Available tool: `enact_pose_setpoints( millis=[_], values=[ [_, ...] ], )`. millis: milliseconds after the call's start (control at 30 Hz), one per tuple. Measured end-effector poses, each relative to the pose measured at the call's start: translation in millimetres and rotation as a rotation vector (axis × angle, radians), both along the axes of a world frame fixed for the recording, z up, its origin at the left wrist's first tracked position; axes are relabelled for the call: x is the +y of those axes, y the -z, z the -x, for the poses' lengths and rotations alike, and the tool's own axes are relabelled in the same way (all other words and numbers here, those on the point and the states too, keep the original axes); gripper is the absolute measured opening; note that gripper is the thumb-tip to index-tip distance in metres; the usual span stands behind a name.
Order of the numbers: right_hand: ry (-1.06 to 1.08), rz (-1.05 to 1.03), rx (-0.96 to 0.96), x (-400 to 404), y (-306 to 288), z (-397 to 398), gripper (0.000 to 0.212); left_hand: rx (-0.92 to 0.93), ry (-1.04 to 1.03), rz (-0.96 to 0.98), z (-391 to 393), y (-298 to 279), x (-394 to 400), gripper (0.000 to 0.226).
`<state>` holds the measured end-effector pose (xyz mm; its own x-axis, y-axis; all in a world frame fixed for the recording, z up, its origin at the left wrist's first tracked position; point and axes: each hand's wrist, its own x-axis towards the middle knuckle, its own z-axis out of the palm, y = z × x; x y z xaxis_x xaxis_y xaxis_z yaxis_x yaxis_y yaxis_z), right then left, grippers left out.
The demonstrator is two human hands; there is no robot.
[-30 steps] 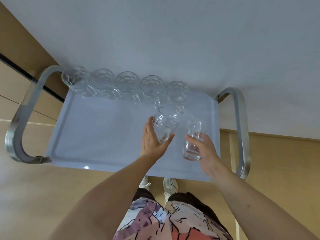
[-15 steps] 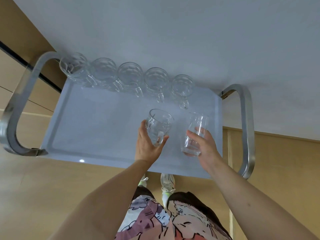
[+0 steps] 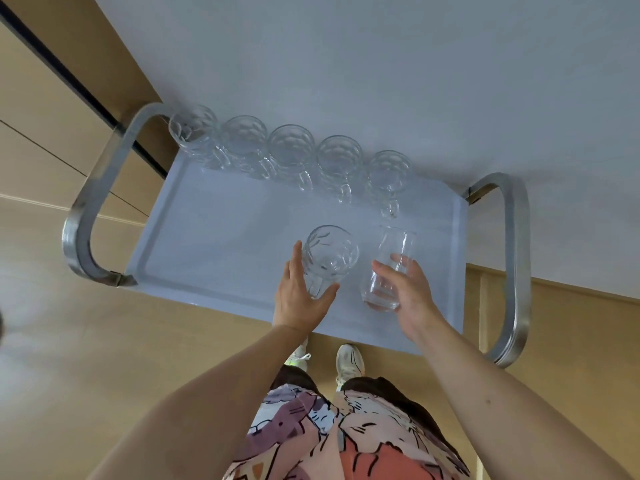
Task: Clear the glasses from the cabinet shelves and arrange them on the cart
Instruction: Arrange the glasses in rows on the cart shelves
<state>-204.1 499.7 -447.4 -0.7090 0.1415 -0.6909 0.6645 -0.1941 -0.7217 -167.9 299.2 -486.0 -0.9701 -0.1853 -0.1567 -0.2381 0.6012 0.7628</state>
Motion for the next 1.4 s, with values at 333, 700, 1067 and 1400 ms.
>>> enact_pose_setpoints(
  millis=[333,700,1067,1400],
  values=[
    [-0.029,0.047,0.028,-6.5,-5.6,8.1,0.066,-0.085,0.116,0.074,11.4,-25.7,-12.6,0.13],
    [0.024,0.014,0.059,29.3,-26.2,4.0,0.078,-0.055,0.45,0.347,96.1,-94.9,24.7,0.094],
    [0.223,0.05,0.027,64.5,-33.2,-13.3,0.086,0.111,0.598,0.316,206.6,-157.1,147.2,0.084],
    [0.262,0.123,-0.007,76.7,-36.6,-13.1,0.091,-0.016,0.745,0.529,236.0,-106.0,193.5,0.074]
  ],
)
